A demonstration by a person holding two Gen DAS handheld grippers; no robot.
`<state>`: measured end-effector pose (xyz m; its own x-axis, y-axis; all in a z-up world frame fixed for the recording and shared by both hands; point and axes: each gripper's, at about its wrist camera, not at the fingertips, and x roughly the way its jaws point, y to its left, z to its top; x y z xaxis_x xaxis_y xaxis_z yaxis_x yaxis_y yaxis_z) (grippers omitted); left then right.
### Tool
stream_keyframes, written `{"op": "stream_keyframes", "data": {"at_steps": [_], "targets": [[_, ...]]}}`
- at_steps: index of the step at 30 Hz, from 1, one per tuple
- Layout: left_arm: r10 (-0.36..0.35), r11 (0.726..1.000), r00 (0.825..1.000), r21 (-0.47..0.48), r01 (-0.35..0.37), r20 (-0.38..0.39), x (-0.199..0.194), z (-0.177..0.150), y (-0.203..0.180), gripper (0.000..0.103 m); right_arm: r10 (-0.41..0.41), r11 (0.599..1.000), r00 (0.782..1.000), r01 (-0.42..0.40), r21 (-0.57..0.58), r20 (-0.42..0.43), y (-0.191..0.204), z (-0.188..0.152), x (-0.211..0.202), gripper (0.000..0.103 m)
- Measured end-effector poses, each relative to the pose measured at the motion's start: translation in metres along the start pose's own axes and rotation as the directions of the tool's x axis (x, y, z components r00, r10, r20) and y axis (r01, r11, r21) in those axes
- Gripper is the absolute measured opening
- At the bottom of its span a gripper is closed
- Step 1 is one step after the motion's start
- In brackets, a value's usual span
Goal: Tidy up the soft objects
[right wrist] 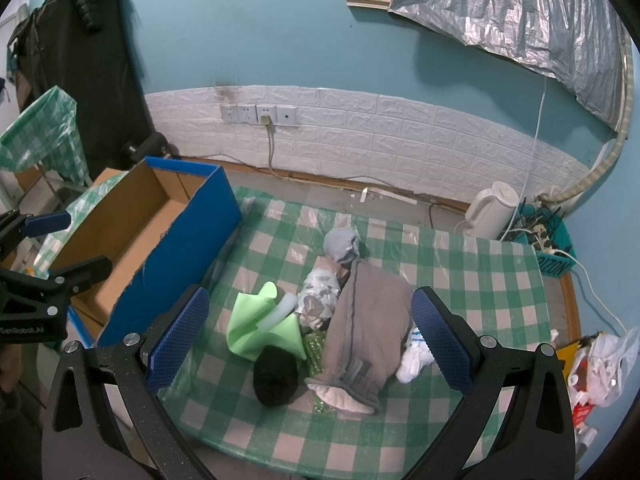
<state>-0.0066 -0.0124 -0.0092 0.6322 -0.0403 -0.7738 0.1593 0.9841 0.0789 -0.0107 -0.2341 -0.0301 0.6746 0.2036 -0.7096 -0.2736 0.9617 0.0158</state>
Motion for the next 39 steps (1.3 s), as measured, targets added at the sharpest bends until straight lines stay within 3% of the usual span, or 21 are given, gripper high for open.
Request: {"op": "stream_keyframes", "data": {"at_steps": [27,39], "targets": [[-0.008,1.000,1.000,0.009,0.008,-0.025,0.007,-0.008,-0.013,0.092,-0.013,1.000,1.000,0.013,0.007,-0.016,-0.002,-0.005,0.005,0.101],[-0.057,0.998,0.993,0.020,0.059,-0.105,0.034,-0.008,-0.029,0.091,-0.047,0.997,0.990,0.055,0.059,-0.134,-0.031,-0.028,0.035,0.101]]}}
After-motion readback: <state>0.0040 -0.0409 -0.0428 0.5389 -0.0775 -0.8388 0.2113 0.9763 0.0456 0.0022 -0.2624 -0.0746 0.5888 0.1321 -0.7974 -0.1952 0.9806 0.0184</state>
